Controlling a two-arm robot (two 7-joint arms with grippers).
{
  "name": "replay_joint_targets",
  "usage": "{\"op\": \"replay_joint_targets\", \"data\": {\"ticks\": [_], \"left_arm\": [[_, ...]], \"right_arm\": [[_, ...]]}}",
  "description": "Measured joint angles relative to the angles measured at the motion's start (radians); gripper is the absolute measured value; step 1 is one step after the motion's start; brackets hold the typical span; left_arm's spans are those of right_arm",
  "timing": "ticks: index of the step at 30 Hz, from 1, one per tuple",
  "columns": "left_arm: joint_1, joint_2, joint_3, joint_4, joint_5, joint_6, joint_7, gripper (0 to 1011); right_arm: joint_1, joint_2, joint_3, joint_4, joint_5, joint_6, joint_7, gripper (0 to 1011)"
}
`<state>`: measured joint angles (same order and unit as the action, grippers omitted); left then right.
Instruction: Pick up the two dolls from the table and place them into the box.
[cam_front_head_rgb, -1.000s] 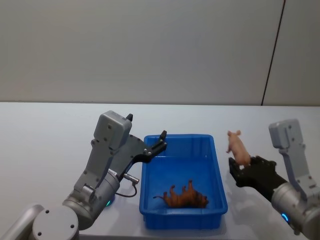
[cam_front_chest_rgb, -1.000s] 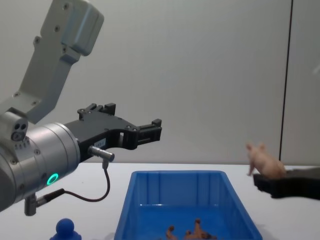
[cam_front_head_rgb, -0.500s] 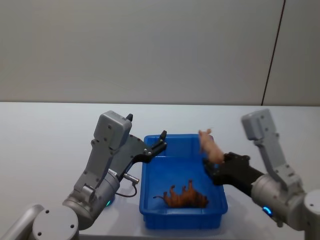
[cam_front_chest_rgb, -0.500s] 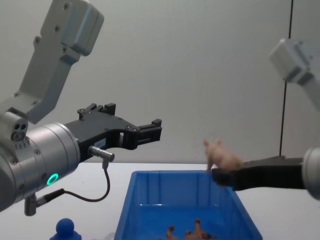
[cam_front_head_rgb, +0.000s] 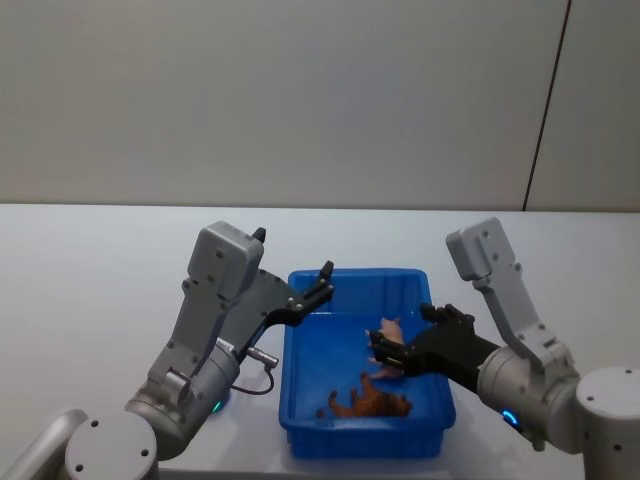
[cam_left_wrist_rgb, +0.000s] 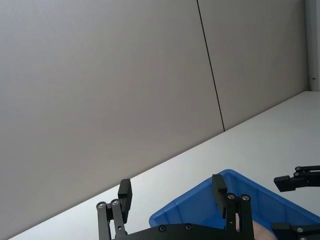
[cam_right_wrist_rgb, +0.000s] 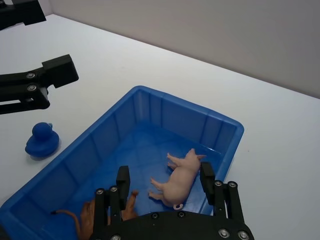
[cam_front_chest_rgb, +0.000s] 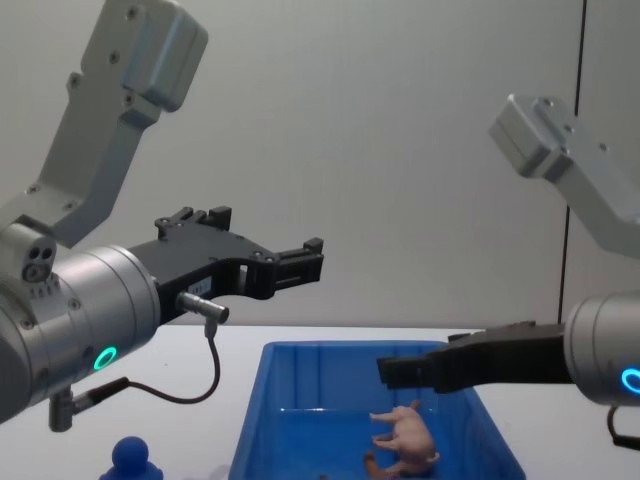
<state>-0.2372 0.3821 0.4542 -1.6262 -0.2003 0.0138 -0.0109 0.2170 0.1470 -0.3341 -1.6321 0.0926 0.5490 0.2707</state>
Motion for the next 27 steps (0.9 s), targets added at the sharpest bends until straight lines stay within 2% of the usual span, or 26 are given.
{"op": "replay_joint_targets", "data": {"ticks": [2,7,17,27], "left_arm": [[0.0,0.0,0.0,0.0,0.0,0.0,0.0,1004],[0.0,0.0,0.0,0.0,0.0,0.0,0.0,1004],[0.0,0.0,0.0,0.0,0.0,0.0,0.0,1004],[0.0,0.0,0.0,0.0,0.0,0.0,0.0,1004]], "right_arm": [[0.001,0.001,0.003,0.002,0.001,-0.011,0.0,900],[0.001,0.016,0.02,0.005,0.016,-0.047,0.002,1001],[-0.007,0.067,0.064,0.017,0.042,-0.136,0.03,1001],[-0.014,0.104,0.095,0.035,0.051,-0.202,0.051,1001]]}}
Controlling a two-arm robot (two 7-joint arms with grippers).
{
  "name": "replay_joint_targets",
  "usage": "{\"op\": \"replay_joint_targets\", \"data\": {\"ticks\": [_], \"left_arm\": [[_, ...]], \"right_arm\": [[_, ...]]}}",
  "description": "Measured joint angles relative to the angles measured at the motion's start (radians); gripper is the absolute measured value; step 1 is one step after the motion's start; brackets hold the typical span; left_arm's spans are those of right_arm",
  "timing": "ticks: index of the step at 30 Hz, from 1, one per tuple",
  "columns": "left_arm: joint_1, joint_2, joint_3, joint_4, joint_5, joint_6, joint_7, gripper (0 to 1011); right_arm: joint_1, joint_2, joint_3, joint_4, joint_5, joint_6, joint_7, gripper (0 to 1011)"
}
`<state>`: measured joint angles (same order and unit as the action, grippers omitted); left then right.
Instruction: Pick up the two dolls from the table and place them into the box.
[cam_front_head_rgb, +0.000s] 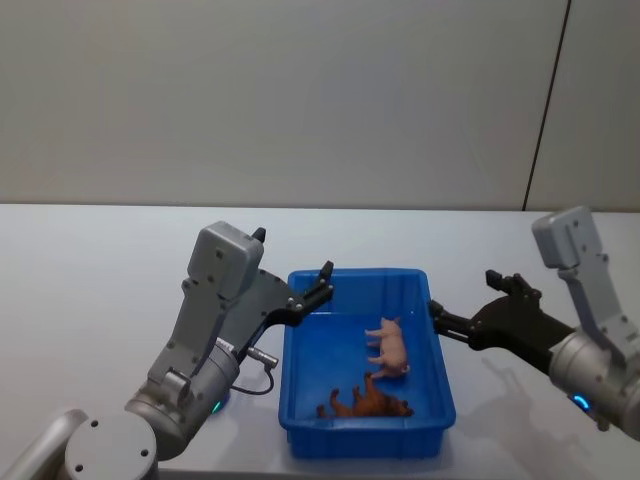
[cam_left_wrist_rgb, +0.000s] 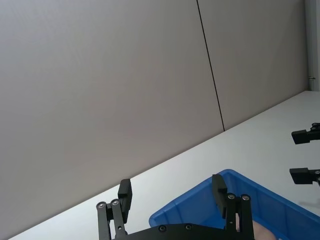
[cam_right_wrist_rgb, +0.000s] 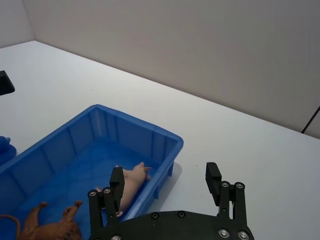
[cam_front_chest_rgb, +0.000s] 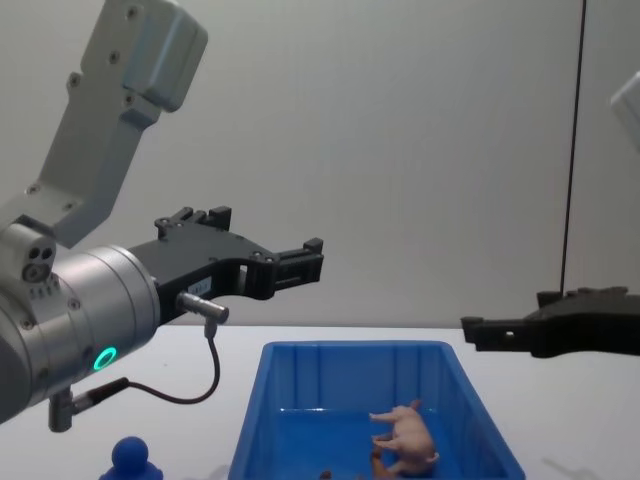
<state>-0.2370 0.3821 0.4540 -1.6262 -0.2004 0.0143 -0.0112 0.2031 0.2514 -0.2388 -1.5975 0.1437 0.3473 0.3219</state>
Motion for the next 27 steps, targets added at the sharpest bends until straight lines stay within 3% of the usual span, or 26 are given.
{"op": "replay_joint_targets", "data": {"ticks": [10,16,27], "left_arm": [[0.02,0.013,-0.005,-0.032,-0.012,0.048,0.024,1004],[0.064,0.043,-0.015,-0.089,-0.048,0.106,0.078,1004],[0.132,0.098,-0.037,-0.152,-0.119,0.158,0.134,1004]], "right_arm": [[-0.003,0.017,0.013,0.008,0.003,-0.029,0.008,1001],[-0.004,0.023,0.019,0.011,0.004,-0.04,0.012,1001],[-0.005,0.028,0.023,0.014,0.005,-0.049,0.015,1001]]}}
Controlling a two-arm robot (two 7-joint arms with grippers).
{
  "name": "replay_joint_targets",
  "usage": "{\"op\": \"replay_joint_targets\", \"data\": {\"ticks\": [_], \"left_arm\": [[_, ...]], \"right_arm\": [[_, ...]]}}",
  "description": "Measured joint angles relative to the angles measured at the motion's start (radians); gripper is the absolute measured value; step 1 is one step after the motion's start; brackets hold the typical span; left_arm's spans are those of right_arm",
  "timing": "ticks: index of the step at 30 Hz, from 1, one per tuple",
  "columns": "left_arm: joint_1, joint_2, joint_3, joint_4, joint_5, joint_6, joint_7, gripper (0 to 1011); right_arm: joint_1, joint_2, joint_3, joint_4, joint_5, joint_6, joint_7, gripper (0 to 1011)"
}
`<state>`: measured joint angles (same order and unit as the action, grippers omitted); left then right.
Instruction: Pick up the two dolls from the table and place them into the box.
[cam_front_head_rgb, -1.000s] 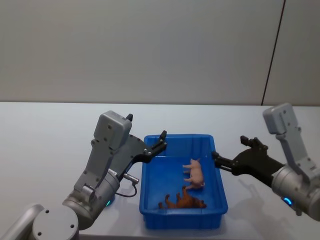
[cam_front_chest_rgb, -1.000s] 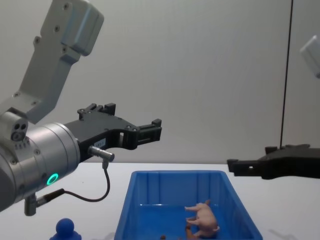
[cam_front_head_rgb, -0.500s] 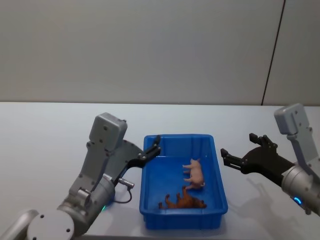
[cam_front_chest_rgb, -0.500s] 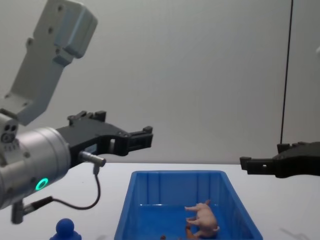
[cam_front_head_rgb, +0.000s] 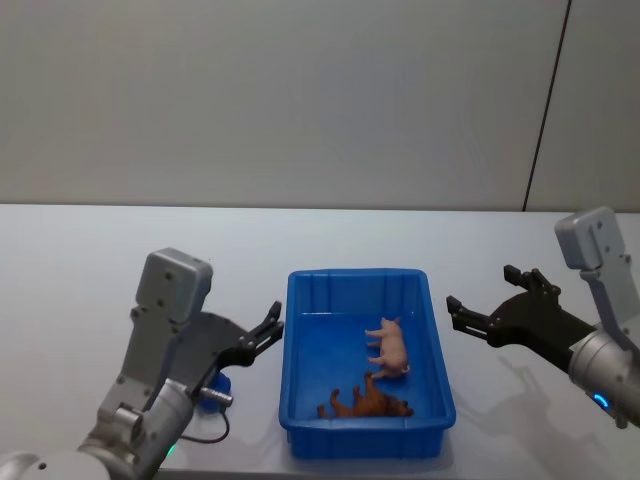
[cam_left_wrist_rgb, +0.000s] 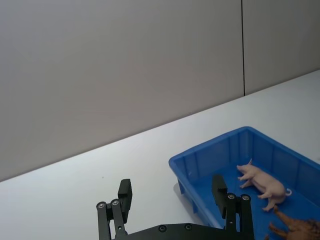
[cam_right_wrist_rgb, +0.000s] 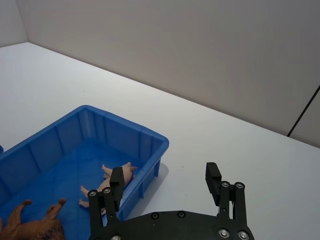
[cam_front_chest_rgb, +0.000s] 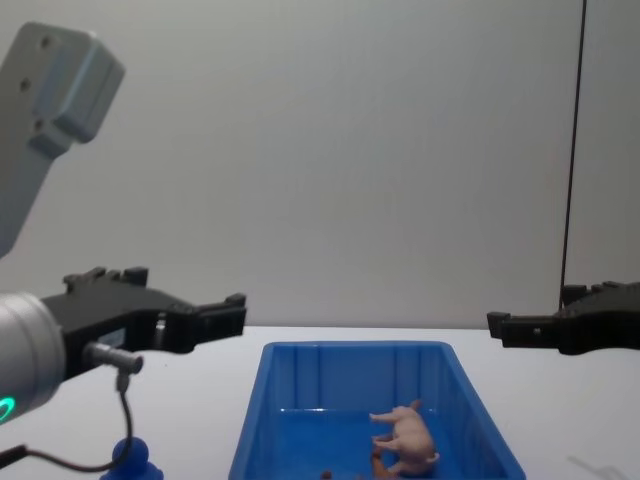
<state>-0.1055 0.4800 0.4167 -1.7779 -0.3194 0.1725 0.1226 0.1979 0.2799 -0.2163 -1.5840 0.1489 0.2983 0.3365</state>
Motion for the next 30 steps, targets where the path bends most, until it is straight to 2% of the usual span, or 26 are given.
{"op": "replay_joint_targets", "data": {"ticks": [7,15,21,30], "left_arm": [[0.024,0.021,-0.013,0.0,-0.043,0.015,-0.001,1004],[0.032,0.031,-0.027,0.052,-0.088,0.011,-0.057,1004],[0.027,0.035,-0.035,0.091,-0.105,0.027,-0.105,1004],[0.014,0.039,-0.043,0.14,-0.105,0.073,-0.159,1004]], "right_arm": [[-0.001,0.002,0.001,0.001,0.001,-0.003,0.001,1001],[-0.001,0.002,0.002,0.002,0.001,-0.004,0.001,1001],[-0.001,0.003,0.002,0.002,0.001,-0.005,0.002,1001],[-0.001,0.003,0.003,0.002,0.001,-0.006,0.002,1001]]}}
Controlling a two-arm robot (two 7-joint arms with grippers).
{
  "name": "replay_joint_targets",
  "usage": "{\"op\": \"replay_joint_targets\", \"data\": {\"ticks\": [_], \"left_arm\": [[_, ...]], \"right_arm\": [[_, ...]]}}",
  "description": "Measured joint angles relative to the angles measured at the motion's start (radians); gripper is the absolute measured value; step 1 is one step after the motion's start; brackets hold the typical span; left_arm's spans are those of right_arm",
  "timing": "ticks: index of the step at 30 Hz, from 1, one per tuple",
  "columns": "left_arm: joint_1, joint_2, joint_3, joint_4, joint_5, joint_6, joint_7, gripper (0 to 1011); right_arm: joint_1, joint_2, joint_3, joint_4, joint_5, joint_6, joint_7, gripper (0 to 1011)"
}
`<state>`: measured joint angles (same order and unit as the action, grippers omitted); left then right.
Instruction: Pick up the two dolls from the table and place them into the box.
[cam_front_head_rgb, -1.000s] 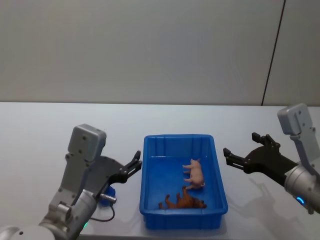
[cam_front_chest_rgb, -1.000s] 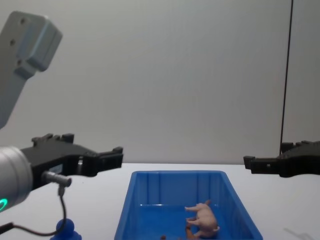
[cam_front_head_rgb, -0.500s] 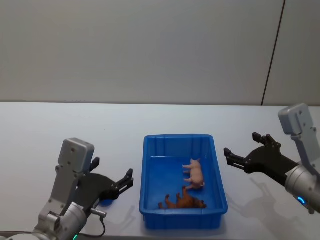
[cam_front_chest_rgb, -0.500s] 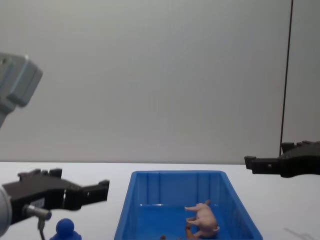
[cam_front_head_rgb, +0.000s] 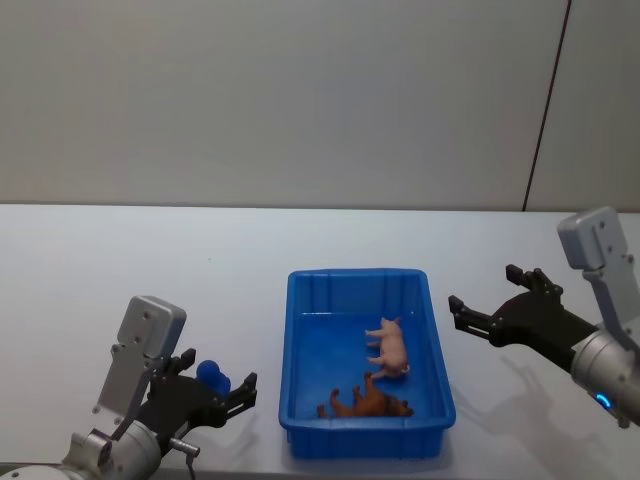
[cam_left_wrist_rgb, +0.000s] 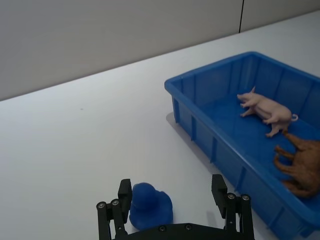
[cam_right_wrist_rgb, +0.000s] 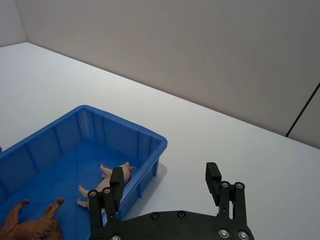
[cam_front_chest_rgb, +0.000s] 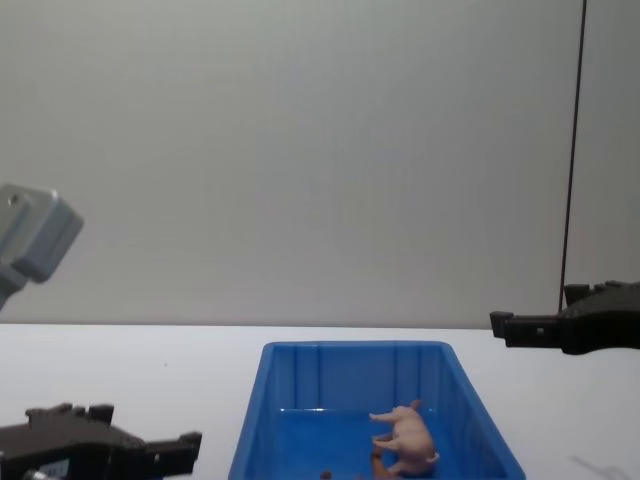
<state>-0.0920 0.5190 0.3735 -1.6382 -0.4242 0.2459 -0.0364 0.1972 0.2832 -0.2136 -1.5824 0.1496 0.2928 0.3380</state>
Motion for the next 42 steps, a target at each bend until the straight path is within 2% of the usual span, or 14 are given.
{"op": "replay_joint_targets", "data": {"ticks": [7,14,26,37,41,42], "left_arm": [[-0.016,0.001,-0.004,0.045,0.024,0.043,-0.045,1004],[-0.035,-0.004,-0.006,0.09,0.053,0.061,-0.081,1004],[-0.068,-0.013,-0.014,0.149,0.095,0.062,-0.121,1004],[-0.109,-0.029,-0.019,0.208,0.127,0.035,-0.165,1004],[-0.123,-0.037,-0.02,0.229,0.134,0.025,-0.183,932],[-0.129,-0.04,-0.02,0.238,0.137,0.021,-0.189,888]], "right_arm": [[0.0,0.0,0.0,0.0,0.0,0.0,0.0,1001],[0.0,0.0,0.0,0.0,0.0,0.0,0.0,1001],[0.0,0.0,0.0,0.0,0.0,0.0,0.0,1001],[0.0,0.0,0.0,0.0,0.0,0.0,0.0,1001],[0.0,0.0,0.0,0.0,0.0,0.0,0.0,1001],[0.0,0.0,0.0,0.0,0.0,0.0,0.0,1001]]}}
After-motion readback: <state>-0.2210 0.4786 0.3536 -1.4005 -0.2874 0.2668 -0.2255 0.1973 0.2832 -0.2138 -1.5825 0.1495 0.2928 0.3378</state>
